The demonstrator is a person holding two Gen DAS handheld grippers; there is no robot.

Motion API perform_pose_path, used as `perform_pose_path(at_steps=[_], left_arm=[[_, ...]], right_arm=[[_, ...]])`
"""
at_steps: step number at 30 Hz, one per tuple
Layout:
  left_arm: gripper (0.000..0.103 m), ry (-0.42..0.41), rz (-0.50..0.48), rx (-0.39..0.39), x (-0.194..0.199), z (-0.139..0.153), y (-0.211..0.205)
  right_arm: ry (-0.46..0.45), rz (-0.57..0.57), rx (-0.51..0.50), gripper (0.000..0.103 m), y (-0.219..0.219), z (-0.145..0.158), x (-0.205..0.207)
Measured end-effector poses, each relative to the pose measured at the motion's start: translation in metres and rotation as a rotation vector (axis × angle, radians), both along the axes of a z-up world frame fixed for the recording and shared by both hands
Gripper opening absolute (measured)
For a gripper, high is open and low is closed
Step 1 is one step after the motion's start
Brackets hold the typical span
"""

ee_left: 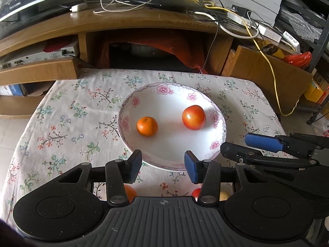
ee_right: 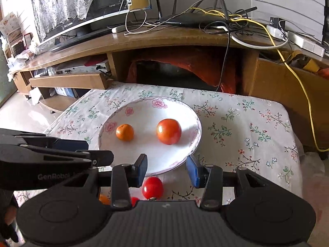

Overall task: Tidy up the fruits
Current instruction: 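Lift both open grippers away from the bowl, then grasp a brown kiwi with the right gripper while the left gripper grasps another mandarin orange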

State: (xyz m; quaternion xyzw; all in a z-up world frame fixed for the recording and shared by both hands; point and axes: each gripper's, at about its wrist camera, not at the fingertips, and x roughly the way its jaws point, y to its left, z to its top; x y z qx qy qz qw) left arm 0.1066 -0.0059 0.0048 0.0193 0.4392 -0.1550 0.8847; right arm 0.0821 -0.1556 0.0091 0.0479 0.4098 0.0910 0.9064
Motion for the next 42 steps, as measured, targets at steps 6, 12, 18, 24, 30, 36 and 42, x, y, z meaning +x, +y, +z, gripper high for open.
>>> perform_pose_path(at_steps=[6, 12, 18, 24, 30, 36, 42], left_arm=[[0.054, -0.001, -0.007, 0.002, -0.007, 0.001, 0.002], [0.053, -0.001, -0.015, 0.013, -0.012, 0.000, 0.002], [0.054, 0.003, -0.020, 0.013, -0.015, -0.001, 0.003], [0.061, 0.022, -0.021, -0.009, -0.016, -0.004, 0.013], [0.060, 0.061, 0.030, 0.008, -0.013, -0.016, 0.030], [0.057, 0.116, 0.070, 0.004, -0.007, -0.030, 0.040], [0.057, 0.128, 0.083, -0.006, 0.002, -0.035, 0.035]], right_arm=[[0.004, 0.011, 0.010, 0.043, 0.002, 0.002, -0.010], [0.013, 0.016, 0.014, 0.043, 0.003, 0.001, -0.014], [0.026, 0.017, 0.020, 0.043, 0.004, -0.001, -0.018], [0.048, 0.030, 0.023, 0.043, 0.006, -0.004, -0.023], [0.065, 0.021, 0.017, 0.043, 0.002, -0.007, -0.027], [0.086, 0.007, 0.013, 0.043, -0.003, -0.012, -0.028], [0.098, 0.005, 0.014, 0.043, -0.006, -0.016, -0.028]])
